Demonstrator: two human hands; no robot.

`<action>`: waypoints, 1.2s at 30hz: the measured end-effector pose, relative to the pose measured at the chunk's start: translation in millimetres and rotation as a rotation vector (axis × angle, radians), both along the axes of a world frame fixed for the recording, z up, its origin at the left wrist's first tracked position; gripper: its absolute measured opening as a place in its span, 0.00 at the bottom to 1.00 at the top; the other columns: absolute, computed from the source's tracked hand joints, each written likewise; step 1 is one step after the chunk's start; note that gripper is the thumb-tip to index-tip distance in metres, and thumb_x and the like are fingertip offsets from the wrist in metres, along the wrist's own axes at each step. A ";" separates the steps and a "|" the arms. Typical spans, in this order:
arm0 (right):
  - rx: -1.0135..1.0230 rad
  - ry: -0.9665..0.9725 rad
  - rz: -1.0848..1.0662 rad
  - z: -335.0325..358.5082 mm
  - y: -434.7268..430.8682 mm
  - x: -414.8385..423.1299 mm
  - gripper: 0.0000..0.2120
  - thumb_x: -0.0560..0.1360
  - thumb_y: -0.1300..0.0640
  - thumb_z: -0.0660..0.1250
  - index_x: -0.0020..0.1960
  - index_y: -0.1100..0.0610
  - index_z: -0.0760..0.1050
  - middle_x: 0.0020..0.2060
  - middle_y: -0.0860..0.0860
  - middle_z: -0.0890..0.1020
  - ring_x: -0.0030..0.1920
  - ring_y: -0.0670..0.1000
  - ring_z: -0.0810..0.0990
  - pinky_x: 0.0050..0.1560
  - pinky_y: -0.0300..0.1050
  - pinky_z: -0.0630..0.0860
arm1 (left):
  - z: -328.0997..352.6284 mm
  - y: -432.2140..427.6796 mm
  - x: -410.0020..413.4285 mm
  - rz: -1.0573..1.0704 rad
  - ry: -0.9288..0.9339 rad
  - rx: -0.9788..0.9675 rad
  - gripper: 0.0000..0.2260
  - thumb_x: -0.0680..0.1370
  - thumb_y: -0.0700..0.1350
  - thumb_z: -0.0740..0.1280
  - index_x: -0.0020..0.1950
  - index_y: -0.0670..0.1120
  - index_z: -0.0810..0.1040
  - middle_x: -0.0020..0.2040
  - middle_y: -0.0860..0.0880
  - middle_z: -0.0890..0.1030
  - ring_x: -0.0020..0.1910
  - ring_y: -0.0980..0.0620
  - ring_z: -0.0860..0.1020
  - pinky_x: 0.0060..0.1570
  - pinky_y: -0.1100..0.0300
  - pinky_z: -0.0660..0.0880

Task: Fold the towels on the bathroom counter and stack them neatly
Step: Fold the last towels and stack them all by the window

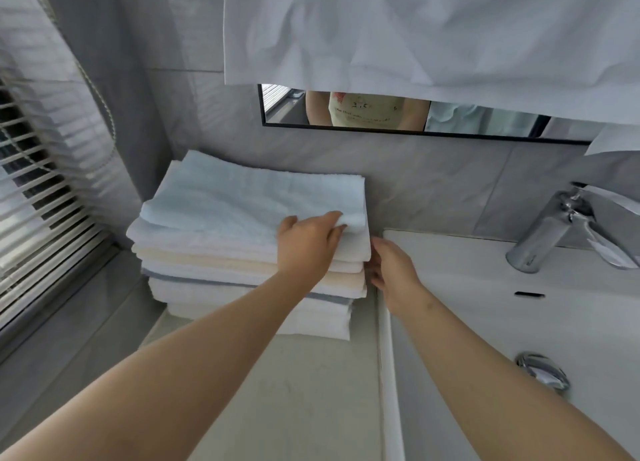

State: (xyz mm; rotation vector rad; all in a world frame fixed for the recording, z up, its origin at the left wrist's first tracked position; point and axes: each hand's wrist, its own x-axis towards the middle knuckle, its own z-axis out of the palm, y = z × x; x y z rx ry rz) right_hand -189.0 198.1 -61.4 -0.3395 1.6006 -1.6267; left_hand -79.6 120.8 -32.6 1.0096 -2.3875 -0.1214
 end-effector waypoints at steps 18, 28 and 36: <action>0.091 0.137 -0.061 27.0 -0.7 -4.6 0.19 0.80 0.45 0.56 0.37 0.56 0.72 0.29 0.51 0.74 0.27 0.48 0.65 0.29 0.40 0.62 | -6.0 -28.1 33.8 -0.112 -0.211 -0.234 0.20 0.71 0.53 0.56 0.52 0.46 0.82 0.46 0.51 0.83 0.47 0.48 0.82 0.54 0.43 0.74; 0.085 0.241 0.007 51.9 -35.3 -5.2 0.09 0.75 0.58 0.67 0.38 0.57 0.70 0.40 0.54 0.76 0.39 0.53 0.77 0.33 0.44 0.75 | 14.8 -80.8 108.5 0.236 -0.161 -0.050 0.21 0.76 0.44 0.62 0.70 0.51 0.68 0.66 0.50 0.74 0.66 0.47 0.70 0.68 0.48 0.58; 0.036 0.245 0.079 57.6 -62.0 -14.5 0.11 0.75 0.63 0.67 0.56 0.60 0.71 0.48 0.57 0.77 0.41 0.53 0.77 0.37 0.45 0.76 | 35.5 -122.7 147.4 0.581 -0.049 0.228 0.23 0.75 0.40 0.62 0.70 0.51 0.66 0.65 0.42 0.72 0.63 0.38 0.69 0.61 0.46 0.65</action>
